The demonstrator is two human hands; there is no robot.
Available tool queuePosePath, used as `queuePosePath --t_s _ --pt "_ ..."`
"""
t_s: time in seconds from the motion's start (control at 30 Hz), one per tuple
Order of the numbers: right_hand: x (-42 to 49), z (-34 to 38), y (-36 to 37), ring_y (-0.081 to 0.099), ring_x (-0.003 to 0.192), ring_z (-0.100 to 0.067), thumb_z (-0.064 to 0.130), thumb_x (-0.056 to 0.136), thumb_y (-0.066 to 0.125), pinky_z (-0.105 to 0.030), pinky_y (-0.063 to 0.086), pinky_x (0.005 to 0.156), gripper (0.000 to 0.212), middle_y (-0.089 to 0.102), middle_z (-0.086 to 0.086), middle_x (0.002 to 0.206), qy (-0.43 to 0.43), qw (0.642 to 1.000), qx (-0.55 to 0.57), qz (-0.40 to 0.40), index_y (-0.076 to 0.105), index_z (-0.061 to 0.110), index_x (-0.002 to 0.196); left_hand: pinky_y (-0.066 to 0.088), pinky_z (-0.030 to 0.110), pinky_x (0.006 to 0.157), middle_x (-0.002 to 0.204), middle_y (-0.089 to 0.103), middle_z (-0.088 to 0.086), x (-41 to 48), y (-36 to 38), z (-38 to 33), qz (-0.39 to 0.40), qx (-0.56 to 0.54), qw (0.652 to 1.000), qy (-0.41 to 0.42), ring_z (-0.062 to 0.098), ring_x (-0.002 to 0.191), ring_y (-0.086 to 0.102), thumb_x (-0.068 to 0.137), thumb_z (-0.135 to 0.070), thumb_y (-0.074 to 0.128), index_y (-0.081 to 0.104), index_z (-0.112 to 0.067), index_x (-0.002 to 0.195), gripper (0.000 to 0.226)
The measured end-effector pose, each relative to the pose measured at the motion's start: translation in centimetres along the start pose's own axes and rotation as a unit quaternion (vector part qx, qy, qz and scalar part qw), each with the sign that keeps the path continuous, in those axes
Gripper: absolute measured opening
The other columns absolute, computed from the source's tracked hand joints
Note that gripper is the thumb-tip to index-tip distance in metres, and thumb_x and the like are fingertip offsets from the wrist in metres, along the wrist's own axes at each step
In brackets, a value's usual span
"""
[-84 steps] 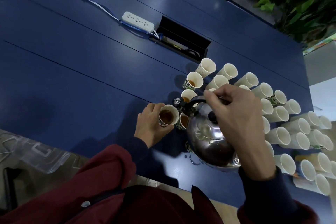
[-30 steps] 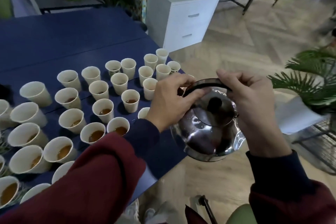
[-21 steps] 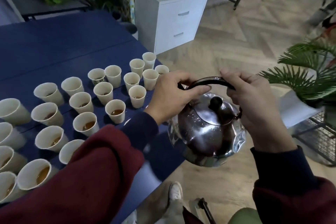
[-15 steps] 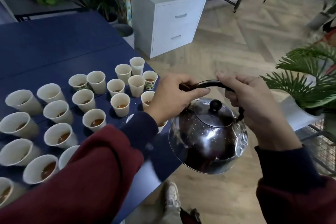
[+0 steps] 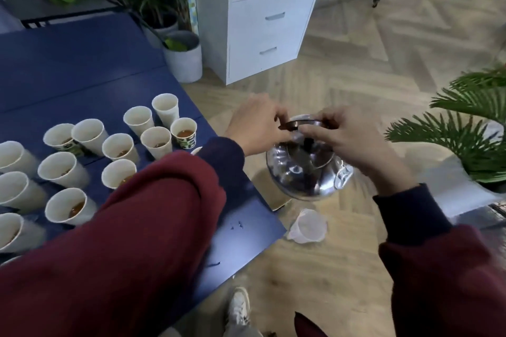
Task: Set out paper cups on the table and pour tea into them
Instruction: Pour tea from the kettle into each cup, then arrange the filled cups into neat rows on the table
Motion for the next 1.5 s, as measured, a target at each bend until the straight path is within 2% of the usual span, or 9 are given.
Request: queuePosePath --t_s 0.23,0.37,0.53,0.77,0.83,0.97,1.07,1.27,1.5 --pt "6.4 -5.2 4.0 0.058 0.072 -0.021 0.026 0.092 0.07 -0.03 0.039 0.065 0.019 0.058 0.007 0.069 -0.006 0.995 -0.099 0.029 0.058 0.031 0.079 0.051 0.035 0.083 0.1 0.067 0.004 5.6 3.8 3.0 0.075 0.086 0.992 -0.049 0.026 0.098 0.062 0.088 -0.026 0.07 0.073 -0.022 0.107 0.02" --pt "8.2 -7.1 6.5 0.062 0.078 -0.013 0.018 0.093 0.07 -0.016 0.047 0.068 0.015 0.068 0.01 0.085 -0.009 0.995 -0.066 0.076 0.072 0.03 0.1 0.054 0.037 0.079 0.092 0.07 0.012 6.3 7.2 5.5 0.157 0.072 0.98 -0.104 0.033 0.088 0.067 0.095 -0.019 0.06 0.07 -0.01 0.108 0.019" --pt "10.6 -10.7 9.0 0.064 0.087 -0.026 0.029 0.092 0.07 -0.036 0.049 0.078 0.021 0.069 -0.005 0.096 0.024 0.989 -0.098 0.104 0.069 0.016 0.109 0.051 0.036 0.072 0.083 0.067 0.01 6.7 10.1 8.4 0.125 0.066 0.98 -0.143 0.033 0.086 0.067 0.092 -0.008 0.052 0.059 -0.016 0.077 0.018" --pt "13.8 -16.1 11.8 0.069 0.082 -0.023 0.049 0.075 0.053 -0.046 0.057 0.08 0.012 0.073 0.005 0.09 0.031 0.985 -0.131 0.106 0.055 0.049 0.087 0.052 0.044 0.087 0.097 0.071 0.011 7.0 13.7 11.0 0.121 0.0 0.976 -0.182 0.035 0.098 0.064 0.083 -0.017 0.059 0.065 -0.018 0.101 0.019" --pt "13.9 -15.9 12.1 0.07 0.08 -0.026 0.052 0.073 0.049 -0.046 0.057 0.078 0.02 0.074 0.002 0.089 0.029 0.985 -0.134 0.103 0.057 0.046 0.091 0.051 0.042 0.093 0.107 0.071 0.01 6.8 14.3 11.4 0.127 -0.022 0.972 -0.195 0.032 0.104 0.063 0.085 -0.017 0.06 0.062 -0.021 0.121 0.037" --pt "13.3 -14.1 12.4 0.065 0.092 -0.035 0.02 0.093 0.064 -0.044 0.052 0.083 0.018 0.072 -0.013 0.101 0.009 0.971 -0.202 0.126 0.066 0.015 0.111 0.047 0.04 0.102 0.13 0.063 0.01 5.8 14.8 11.7 0.149 -0.088 0.96 -0.219 0.028 0.123 0.056 0.09 -0.015 0.063 0.048 -0.023 0.144 0.058" --pt "13.4 -14.4 12.4 0.065 0.095 -0.035 0.016 0.093 0.061 -0.044 0.053 0.083 0.021 0.072 -0.013 0.105 -0.007 0.961 -0.248 0.121 0.066 0.018 0.114 0.044 0.039 0.105 0.14 0.056 0.008 4.8 15.7 12.5 0.182 -0.098 0.95 -0.236 0.026 0.127 0.053 0.091 -0.026 0.067 0.038 -0.025 0.151 0.066" --pt "13.1 -13.8 12.5 0.061 0.107 -0.035 0.006 0.094 0.058 -0.042 0.049 0.086 0.031 0.066 -0.014 0.119 -0.005 0.952 -0.284 0.115 0.063 0.008 0.124 0.051 0.041 0.091 0.108 0.067 0.004 3.8 13.5 12.9 0.149 -0.083 0.956 -0.238 0.025 0.101 0.063 0.086 -0.032 0.069 0.06 -0.015 0.117 0.036" --pt "13.1 -8.4 13.3 0.06 0.108 -0.034 0.018 0.096 0.061 -0.04 0.047 0.09 0.031 0.061 -0.014 0.122 -0.056 0.961 -0.254 0.097 0.063 0.008 0.126 0.047 0.034 0.079 0.099 0.065 0.002 3.1 6.4 12.9 0.089 -0.076 0.97 -0.214 0.018 0.089 0.057 0.088 -0.029 0.068 0.063 -0.011 0.1 0.023"
Point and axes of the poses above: each hand's wrist, its own x-axis towards the middle knuckle, its own y-axis out of the palm, z = x × y, the point moved 7 cm from there along x, towards the middle knuckle
